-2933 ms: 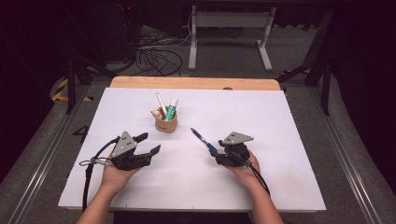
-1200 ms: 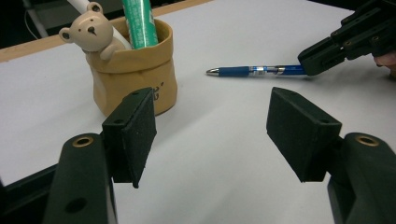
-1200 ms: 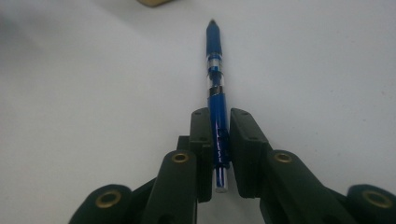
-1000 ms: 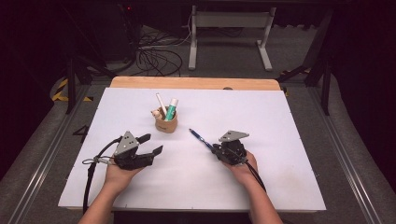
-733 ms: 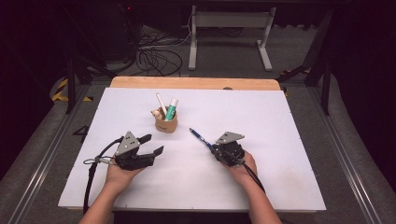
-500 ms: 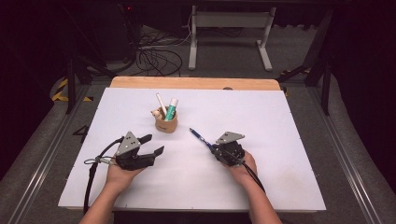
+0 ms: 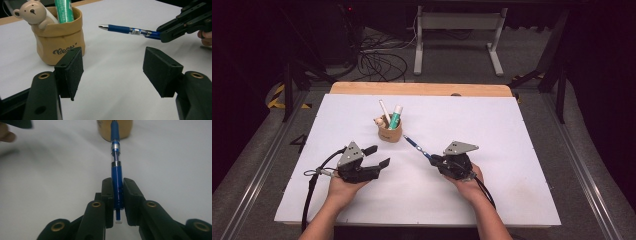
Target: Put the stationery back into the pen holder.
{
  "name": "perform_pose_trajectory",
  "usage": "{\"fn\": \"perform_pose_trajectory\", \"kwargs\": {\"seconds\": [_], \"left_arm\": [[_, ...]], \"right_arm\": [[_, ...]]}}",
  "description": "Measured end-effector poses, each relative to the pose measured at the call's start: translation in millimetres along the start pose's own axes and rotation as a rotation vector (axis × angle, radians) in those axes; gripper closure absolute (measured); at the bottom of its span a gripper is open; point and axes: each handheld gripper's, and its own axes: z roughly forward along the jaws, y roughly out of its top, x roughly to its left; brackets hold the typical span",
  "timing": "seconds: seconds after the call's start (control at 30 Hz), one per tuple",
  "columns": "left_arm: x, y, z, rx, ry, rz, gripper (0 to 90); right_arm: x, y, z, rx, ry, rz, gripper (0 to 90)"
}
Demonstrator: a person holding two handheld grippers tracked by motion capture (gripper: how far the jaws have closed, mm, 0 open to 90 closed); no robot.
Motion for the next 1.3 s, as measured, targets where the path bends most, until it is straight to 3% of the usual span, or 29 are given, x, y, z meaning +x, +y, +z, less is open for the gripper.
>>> {"fn": "perform_pose_trajectory", "kwargs": {"seconds": [0.1,0.4,0.73,0.8,0.97,1.13,1.3], "left_arm": [[-0.8,-0.6,1.4,0.004,-0.010,-0.001,34.8],[-1.7,-0.9,3.1,0.007,-0.038,-0.018,36.4],[-1.9,-0.9,3.9,-0.004,-0.068,-0.039,39.4],[-1.5,-1.0,4.2,-0.006,-0.072,-0.025,40.6],[-2.4,-0.2,3.2,-0.025,-0.102,-0.052,45.0],[-3.6,0.8,2.3,-0.048,-0.133,-0.085,48.2],[-5.7,1.8,1.6,-0.069,-0.151,-0.092,52.3]], "right_arm": [[10.0,5.0,-1.6,-0.030,0.057,-0.029,80.6],[37.6,12.9,3.4,-0.071,0.144,-0.098,80.6],[48.9,13.9,6.9,-0.106,0.167,-0.135,80.6],[50.4,13.7,8.0,-0.108,0.163,-0.140,80.6],[52.5,12.6,10.3,-0.112,0.162,-0.149,80.5],[55.3,12.2,11.3,-0.123,0.151,-0.164,80.5],[60.7,11.4,15.0,-0.104,0.120,-0.202,80.5]]}}
